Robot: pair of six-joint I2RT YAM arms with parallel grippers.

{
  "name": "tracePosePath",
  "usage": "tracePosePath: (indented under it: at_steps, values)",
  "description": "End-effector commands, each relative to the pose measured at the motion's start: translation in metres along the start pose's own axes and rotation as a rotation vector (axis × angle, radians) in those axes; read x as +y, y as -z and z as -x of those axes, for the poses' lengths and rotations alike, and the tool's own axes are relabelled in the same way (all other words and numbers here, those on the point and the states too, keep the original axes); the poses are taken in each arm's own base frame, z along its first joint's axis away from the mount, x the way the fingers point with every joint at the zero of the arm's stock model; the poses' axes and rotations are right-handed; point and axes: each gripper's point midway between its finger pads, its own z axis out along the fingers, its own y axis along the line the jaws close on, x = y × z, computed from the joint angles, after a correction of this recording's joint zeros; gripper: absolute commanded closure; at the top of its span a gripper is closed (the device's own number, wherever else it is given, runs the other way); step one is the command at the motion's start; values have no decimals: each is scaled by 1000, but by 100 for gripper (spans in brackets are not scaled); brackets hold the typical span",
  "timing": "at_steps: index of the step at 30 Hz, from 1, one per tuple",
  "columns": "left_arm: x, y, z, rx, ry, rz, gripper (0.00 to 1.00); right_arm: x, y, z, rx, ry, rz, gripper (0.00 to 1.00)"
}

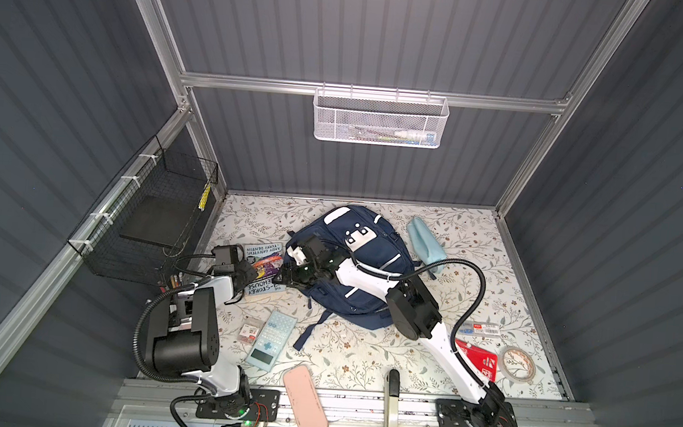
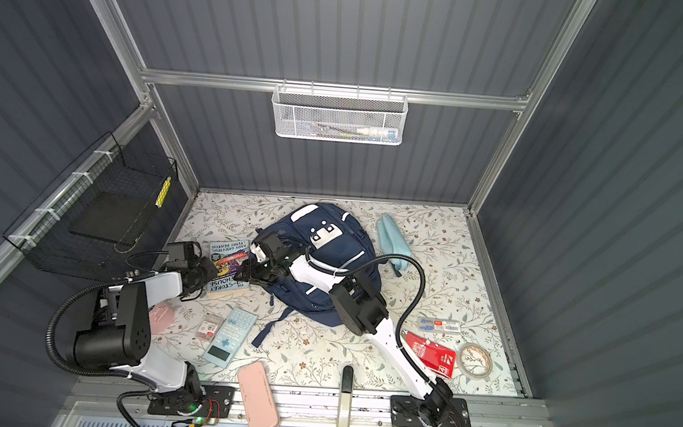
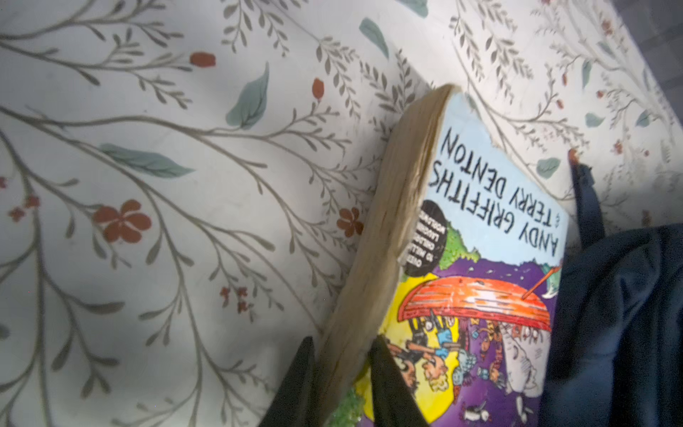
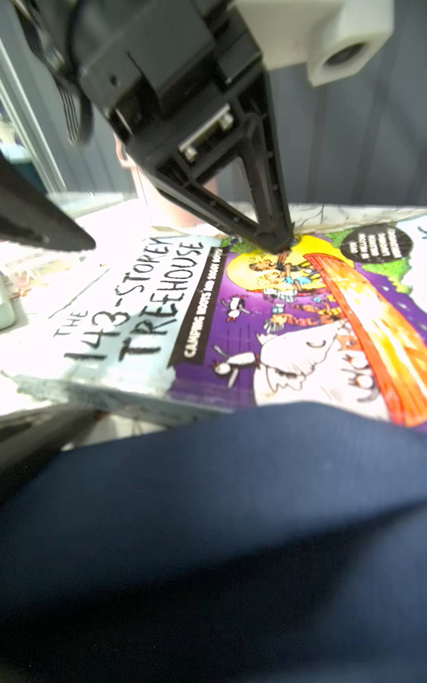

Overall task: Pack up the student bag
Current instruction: 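Lift the purple book and pass it to the right gripper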

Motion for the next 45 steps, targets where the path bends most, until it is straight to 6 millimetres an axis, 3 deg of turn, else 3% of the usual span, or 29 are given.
tracePosePath:
  at_steps: [1, 6, 9, 11, 13, 14, 16, 17, 19, 22, 26, 28, 32, 36, 39, 42, 45]
  values:
    - [-5, -3, -80, 279, 45, -87, 80, 15, -28, -23, 51, 30, 185, 47]
    - [-11, 7, -72, 248, 32, -105, 80, 27, -19, -13, 10, 117, 181, 67]
    - [-15, 6, -75, 272, 40, -126, 84, 44, -13, -3, -58, 135, 305, 65]
    - [-16, 4, -80, 286, 57, -142, 87, 35, -21, -5, -19, 135, 221, 63]
    - [-14, 2, -84, 289, 70, -150, 87, 45, -21, -5, -21, 183, 240, 62]
    - [-14, 2, -86, 295, 72, -152, 86, 53, -18, -3, -39, 182, 300, 59]
    - [-14, 2, -89, 302, 71, -157, 87, 61, -15, -3, -40, 152, 401, 37]
    - [-14, 2, -89, 301, 70, -158, 87, 55, -19, -4, -27, 120, 372, 32]
    - [-12, 4, -89, 297, 62, -149, 87, 33, -23, -6, -31, 109, 227, 38]
    - [-8, 6, -88, 291, 42, -129, 86, 24, -18, -5, -32, 120, 184, 56]
    - [-14, 11, -81, 277, 46, -143, 85, 26, -11, -1, -44, 163, 154, 86]
    - [-19, 14, -77, 268, 48, -155, 84, 33, -5, 2, -54, 183, 150, 93]
    - [-31, 31, -62, 238, 30, -181, 77, 61, 22, 11, -110, 243, 154, 97]
    - [-52, 60, -37, 177, 4, -241, 49, 99, 67, 18, -188, 329, 145, 100]
    - [-70, 85, -20, 121, 0, -305, 43, 117, 101, 23, -237, 348, 152, 100]
    - [-89, 113, -8, 92, -17, -381, 36, 115, 133, 26, -286, 323, 107, 100]
    - [-112, 138, 0, 76, -58, -473, 16, 104, 170, 23, -329, 283, 75, 100]
